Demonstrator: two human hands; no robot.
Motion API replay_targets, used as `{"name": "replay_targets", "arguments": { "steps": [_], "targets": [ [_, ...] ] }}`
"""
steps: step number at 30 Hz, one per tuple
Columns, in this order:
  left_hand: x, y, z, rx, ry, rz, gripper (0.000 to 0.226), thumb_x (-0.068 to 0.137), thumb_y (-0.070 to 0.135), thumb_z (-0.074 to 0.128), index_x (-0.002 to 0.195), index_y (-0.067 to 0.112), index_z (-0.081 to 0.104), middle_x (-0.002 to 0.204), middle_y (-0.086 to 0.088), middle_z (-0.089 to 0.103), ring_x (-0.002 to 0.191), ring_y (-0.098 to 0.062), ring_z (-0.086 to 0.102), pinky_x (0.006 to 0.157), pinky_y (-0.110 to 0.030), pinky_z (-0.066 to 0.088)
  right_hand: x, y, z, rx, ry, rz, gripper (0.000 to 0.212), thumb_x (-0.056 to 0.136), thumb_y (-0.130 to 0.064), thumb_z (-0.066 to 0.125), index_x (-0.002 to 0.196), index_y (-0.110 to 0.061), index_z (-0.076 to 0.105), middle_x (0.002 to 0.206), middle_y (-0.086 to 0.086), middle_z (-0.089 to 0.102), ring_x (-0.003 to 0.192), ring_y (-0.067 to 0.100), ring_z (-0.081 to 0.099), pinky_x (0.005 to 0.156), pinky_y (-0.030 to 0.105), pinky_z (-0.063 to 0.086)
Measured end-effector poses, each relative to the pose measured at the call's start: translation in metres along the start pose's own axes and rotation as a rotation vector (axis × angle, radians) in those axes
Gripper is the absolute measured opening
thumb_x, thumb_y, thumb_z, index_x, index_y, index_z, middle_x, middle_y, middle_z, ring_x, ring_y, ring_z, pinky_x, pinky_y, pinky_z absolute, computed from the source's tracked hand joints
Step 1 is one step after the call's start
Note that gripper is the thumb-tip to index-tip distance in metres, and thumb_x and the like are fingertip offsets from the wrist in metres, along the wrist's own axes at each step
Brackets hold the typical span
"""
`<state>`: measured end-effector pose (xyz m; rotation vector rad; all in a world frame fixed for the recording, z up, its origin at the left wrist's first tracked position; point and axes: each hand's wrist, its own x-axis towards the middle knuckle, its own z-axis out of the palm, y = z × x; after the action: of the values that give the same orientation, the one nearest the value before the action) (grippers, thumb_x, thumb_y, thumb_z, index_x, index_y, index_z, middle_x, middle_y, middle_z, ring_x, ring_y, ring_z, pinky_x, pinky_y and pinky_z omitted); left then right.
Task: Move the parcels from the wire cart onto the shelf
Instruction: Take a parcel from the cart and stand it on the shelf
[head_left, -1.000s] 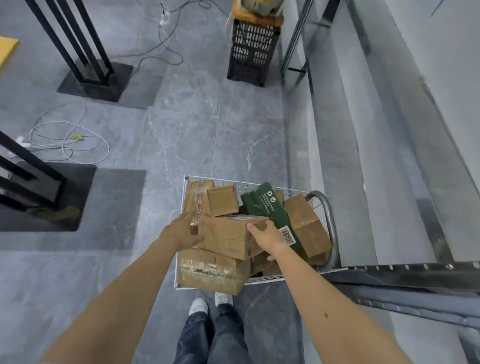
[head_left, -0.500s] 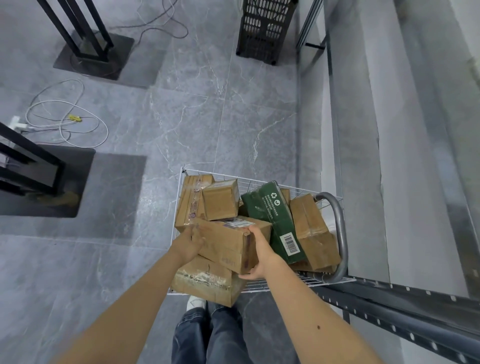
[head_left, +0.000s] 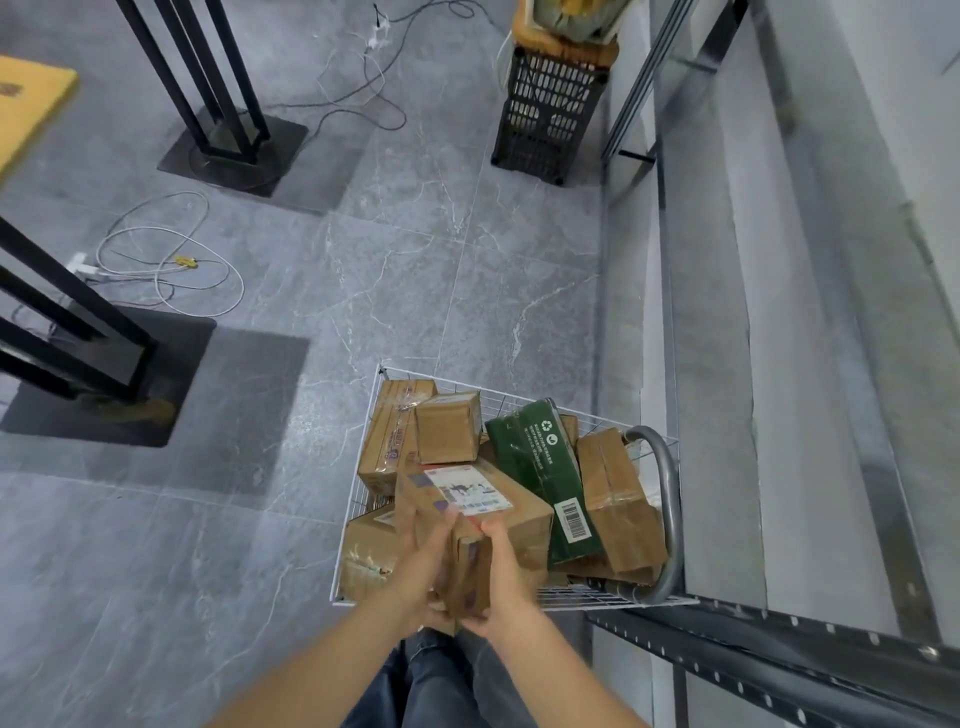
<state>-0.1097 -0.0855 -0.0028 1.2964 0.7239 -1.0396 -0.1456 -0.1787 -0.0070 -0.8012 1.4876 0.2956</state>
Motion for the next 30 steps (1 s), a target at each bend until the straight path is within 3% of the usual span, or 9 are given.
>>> {"name": "replay_targets", "arguments": {
  "steps": [2,5,7,11,14,17,23,26,30],
  "targets": [
    [-0.011,-0.004,0.005,0.004,-0.012,0.032,0.095,0.065,0.062,0.072,0.138,0.056,0.013,0.127,-0.004,0.055,0.106,-0.030,0.056,0.087,-0.051,0.050,-0.014,0.012,-0.007,0.058,0.032,-0.061,0.101,0.048,-0.045,0.083,0.133,-0.032,0.030,0.118,0.011,0.059,0.100,0.037,0.061,0.074,0.059,0.054],
    [-0.031,-0.009,0.011,0.024,-0.020,0.111,0.084,0.078,0.042,0.071,0.140,0.051,0.016,0.121,-0.003,0.059,0.101,-0.024,0.059,0.077,-0.039,0.052,-0.035,0.022,-0.020,0.158,0.012,-0.070,0.110,0.040,-0.046,0.083,0.134,-0.037,0.027,0.118,0.009,0.058,0.099,0.036,0.062,0.077,0.061,0.053],
    [-0.044,-0.008,0.014,0.033,-0.042,0.220,0.073,0.082,0.031,0.068,0.138,0.046,0.023,0.120,0.002,0.060,0.100,-0.014,0.058,0.070,-0.031,0.048,-0.046,0.024,-0.031,0.163,-0.026,-0.092,0.108,0.048,-0.049,0.085,0.137,-0.039,0.024,0.120,0.008,0.058,0.100,0.036,0.062,0.080,0.058,0.053],
    [-0.065,0.006,0.021,0.031,-0.119,0.400,0.084,0.083,0.021,0.068,0.146,0.038,0.016,0.125,0.005,0.059,0.107,-0.008,0.059,0.077,-0.023,0.048,-0.065,0.012,-0.053,0.088,-0.128,-0.225,0.104,0.065,-0.055,0.080,0.145,-0.041,0.015,0.138,0.004,0.048,0.107,0.032,0.059,0.075,0.046,0.051],
    [-0.073,0.027,0.023,0.108,-0.146,0.496,0.087,0.074,0.039,0.075,0.144,0.045,0.022,0.129,0.008,0.057,0.114,-0.013,0.058,0.082,-0.026,0.050,-0.076,-0.014,-0.070,-0.001,-0.142,-0.437,0.111,0.065,-0.061,0.076,0.148,-0.048,0.004,0.153,-0.004,0.032,0.131,0.029,0.043,0.097,0.055,0.044],
    [-0.085,0.053,0.027,0.191,-0.228,0.584,0.096,0.061,0.056,0.079,0.140,0.050,0.025,0.132,0.010,0.056,0.116,-0.013,0.058,0.095,-0.041,0.050,-0.089,-0.046,-0.087,-0.092,-0.247,-0.643,0.108,0.050,-0.069,0.075,0.143,-0.052,0.023,0.147,-0.011,0.040,0.132,0.019,0.039,0.109,0.058,0.031],
    [-0.110,0.102,0.052,0.220,-0.350,0.694,0.078,0.065,0.055,0.075,0.132,0.055,0.036,0.133,0.004,0.054,0.113,-0.014,0.060,0.091,-0.043,0.052,-0.109,-0.099,-0.114,-0.121,-0.521,-0.755,0.090,0.055,-0.065,0.081,0.133,-0.042,0.044,0.131,-0.004,0.059,0.128,0.024,0.049,0.105,0.056,0.038],
    [-0.123,0.112,0.067,0.269,-0.381,0.743,0.072,0.062,0.066,0.071,0.125,0.065,0.036,0.137,0.009,0.049,0.125,-0.014,0.050,0.100,-0.046,0.045,-0.124,-0.116,-0.126,-0.100,-0.526,-0.841,0.074,0.071,-0.059,0.068,0.138,-0.042,0.042,0.128,-0.003,0.061,0.123,0.024,0.054,0.101,0.051,0.045],
    [-0.134,0.113,0.084,0.347,-0.491,0.832,0.082,0.062,0.067,0.069,0.133,0.060,0.028,0.144,0.013,0.041,0.133,-0.016,0.040,0.105,-0.050,0.040,-0.142,-0.121,-0.140,-0.028,-0.481,-0.953,0.049,0.087,-0.050,0.061,0.132,-0.038,0.049,0.120,-0.005,0.066,0.112,0.015,0.062,0.082,0.034,0.054]
  ]
}}
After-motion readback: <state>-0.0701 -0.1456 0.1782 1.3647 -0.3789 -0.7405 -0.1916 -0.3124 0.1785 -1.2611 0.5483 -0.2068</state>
